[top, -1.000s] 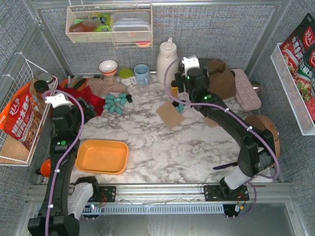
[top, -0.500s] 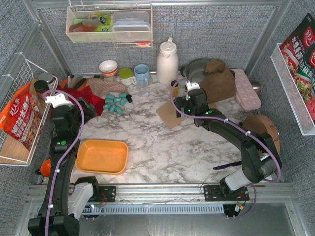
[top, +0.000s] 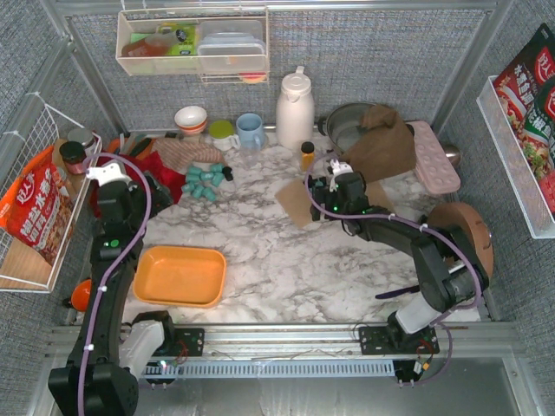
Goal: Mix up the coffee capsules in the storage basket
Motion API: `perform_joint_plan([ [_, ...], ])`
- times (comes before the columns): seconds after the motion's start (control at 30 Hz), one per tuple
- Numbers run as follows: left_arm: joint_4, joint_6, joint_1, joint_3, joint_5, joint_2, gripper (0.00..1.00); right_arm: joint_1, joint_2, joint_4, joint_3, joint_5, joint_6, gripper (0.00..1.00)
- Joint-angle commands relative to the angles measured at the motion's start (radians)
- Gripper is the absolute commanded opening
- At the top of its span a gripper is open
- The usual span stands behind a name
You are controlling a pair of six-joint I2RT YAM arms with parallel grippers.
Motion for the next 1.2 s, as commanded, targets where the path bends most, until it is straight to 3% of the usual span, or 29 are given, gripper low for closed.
perform_joint_plan([
  [0.0, 0.022, -0.003, 0.000, 0.003, 0.025, 0.014, 0.99, -0.009, 0.024, 0.160, -0.040, -0.048, 0.045, 0.86],
  [0.67, 0.051, 0.010, -0.009, 0.017, 0.278, 0.105, 0.99, -0.040, 0.170, 0.311, -0.044, -0.138, 0.131, 0.75],
  [1.17, 0.014, 0.058, -0.080, 0.031, 0.219, 0.105, 0.99, -0.040, 0.237, 0.357, -0.016, -0.169, 0.145, 0.59],
])
